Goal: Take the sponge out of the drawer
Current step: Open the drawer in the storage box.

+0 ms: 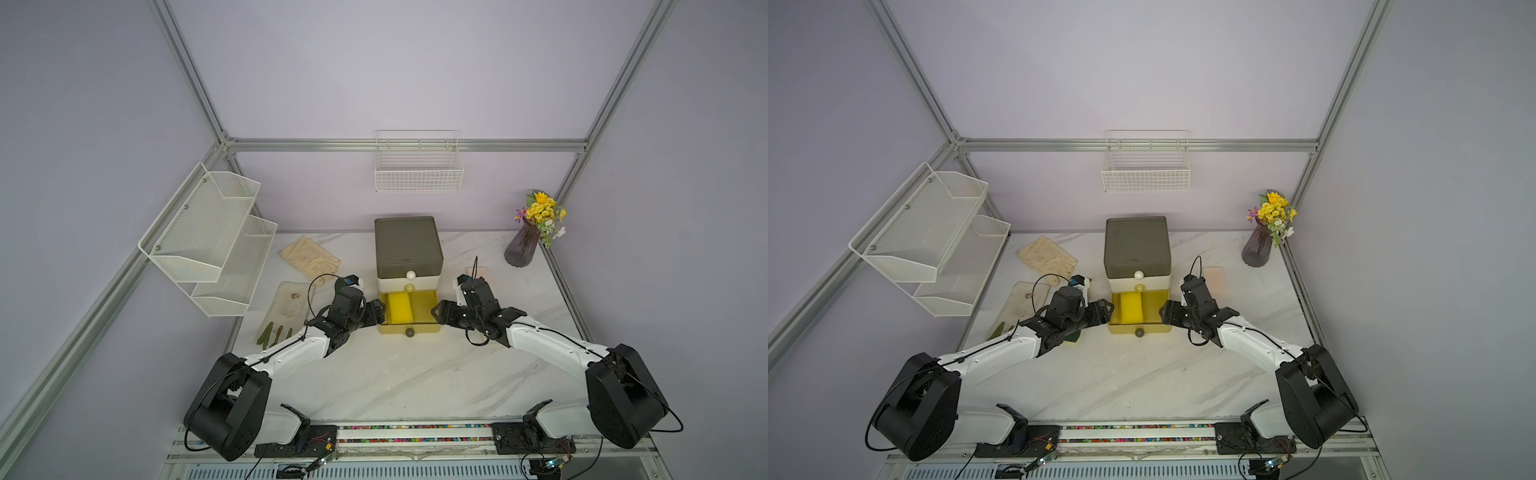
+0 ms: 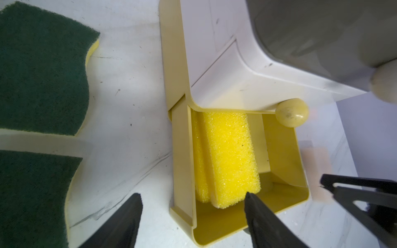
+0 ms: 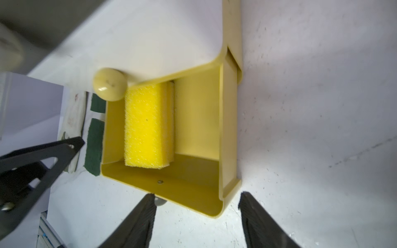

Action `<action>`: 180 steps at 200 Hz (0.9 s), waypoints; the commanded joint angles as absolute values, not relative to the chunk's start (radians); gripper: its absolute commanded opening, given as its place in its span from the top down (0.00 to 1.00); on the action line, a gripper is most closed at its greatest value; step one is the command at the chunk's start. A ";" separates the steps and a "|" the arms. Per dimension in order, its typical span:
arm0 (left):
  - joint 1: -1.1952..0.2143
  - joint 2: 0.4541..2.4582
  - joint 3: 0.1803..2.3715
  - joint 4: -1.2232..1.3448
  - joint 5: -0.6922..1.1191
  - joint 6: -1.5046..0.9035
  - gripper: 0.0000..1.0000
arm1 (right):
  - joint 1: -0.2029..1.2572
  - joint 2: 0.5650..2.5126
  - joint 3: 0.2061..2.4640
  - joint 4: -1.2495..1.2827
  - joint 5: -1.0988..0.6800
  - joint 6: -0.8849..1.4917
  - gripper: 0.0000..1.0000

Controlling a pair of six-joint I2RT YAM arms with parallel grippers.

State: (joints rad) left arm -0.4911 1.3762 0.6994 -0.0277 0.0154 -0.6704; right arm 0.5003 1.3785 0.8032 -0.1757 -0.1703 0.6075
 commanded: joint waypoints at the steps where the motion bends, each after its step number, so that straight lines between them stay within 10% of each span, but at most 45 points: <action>1: -0.491 1.402 0.743 -0.025 0.041 -0.654 0.28 | 0.505 1.331 0.845 -0.193 -0.134 0.571 0.33; 180: -0.607 1.481 0.708 0.027 0.092 -0.722 0.43 | 0.505 1.309 0.836 -0.147 -0.150 0.592 0.33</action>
